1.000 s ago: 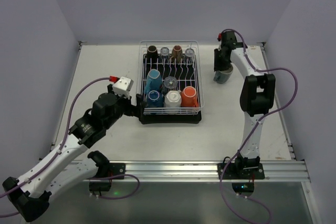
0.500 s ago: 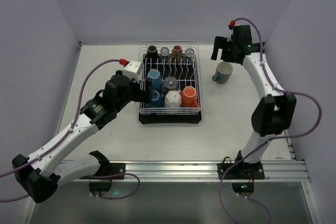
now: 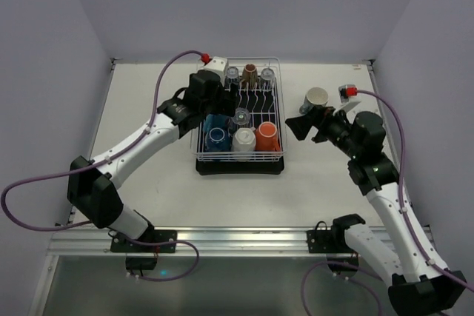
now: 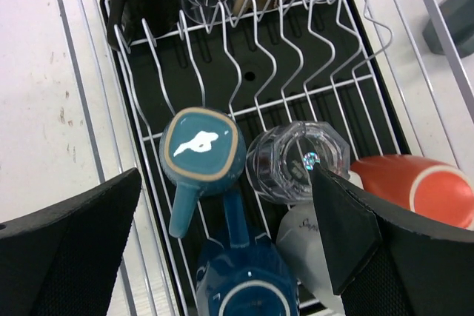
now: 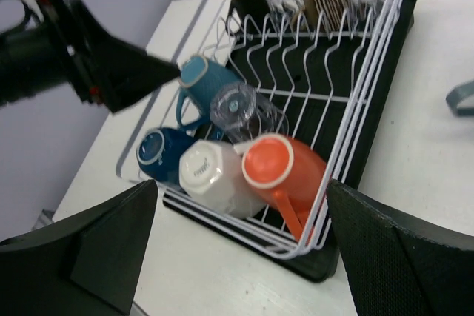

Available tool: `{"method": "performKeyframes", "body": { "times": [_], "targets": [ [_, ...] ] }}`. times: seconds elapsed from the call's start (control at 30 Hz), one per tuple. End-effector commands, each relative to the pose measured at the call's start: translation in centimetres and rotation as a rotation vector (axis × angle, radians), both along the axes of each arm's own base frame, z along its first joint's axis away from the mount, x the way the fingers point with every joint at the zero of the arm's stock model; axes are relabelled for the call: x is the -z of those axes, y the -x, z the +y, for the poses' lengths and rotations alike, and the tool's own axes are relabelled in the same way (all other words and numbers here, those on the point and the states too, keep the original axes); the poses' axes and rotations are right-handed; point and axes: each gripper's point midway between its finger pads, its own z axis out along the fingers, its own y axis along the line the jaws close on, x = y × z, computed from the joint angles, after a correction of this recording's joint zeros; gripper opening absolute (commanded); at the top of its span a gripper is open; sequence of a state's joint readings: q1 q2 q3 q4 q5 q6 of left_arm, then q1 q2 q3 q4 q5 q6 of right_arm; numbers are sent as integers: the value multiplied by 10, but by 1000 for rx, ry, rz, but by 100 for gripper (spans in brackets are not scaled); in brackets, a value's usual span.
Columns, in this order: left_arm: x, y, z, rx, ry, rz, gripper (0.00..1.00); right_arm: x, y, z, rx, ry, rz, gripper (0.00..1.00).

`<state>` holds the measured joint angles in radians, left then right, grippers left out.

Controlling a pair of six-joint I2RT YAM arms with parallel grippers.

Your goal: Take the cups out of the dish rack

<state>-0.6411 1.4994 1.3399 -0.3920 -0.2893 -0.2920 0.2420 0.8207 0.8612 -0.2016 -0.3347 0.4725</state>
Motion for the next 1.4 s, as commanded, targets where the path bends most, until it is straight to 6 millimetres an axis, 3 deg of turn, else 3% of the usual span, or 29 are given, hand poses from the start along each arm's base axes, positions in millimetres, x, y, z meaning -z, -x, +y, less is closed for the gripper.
{"method": "performKeyframes", "body": {
  "times": [0.0,0.2,0.43,0.97,1.07,1.1,1.2,1.3,1.37],
  "targets": [
    [-10,-22,0,-7,-5,-17,100,-1,21,6,-47,-57,-39,98],
    [18,-39,-1,-3,-51,35,95,-2,37,-1,-41,-33,-69,98],
    [49,-50,4,-2,-102,117,91,4,35,1,-56,-27,-61,98],
    [89,-58,6,4,-115,198,83,12,34,0,-50,-19,-44,98],
    [91,-59,7,3,-112,205,66,12,35,0,-50,-20,-44,98],
    [88,-60,9,-2,-107,198,48,12,35,0,-50,-19,-44,98],
    [67,-62,13,-22,-90,151,28,13,34,1,-50,-25,-36,98],
    [37,-62,16,-31,-59,89,17,12,33,7,-82,-52,-32,98],
    [13,-61,17,-35,-39,43,15,9,36,17,-136,-90,-26,98]
  ]
}}
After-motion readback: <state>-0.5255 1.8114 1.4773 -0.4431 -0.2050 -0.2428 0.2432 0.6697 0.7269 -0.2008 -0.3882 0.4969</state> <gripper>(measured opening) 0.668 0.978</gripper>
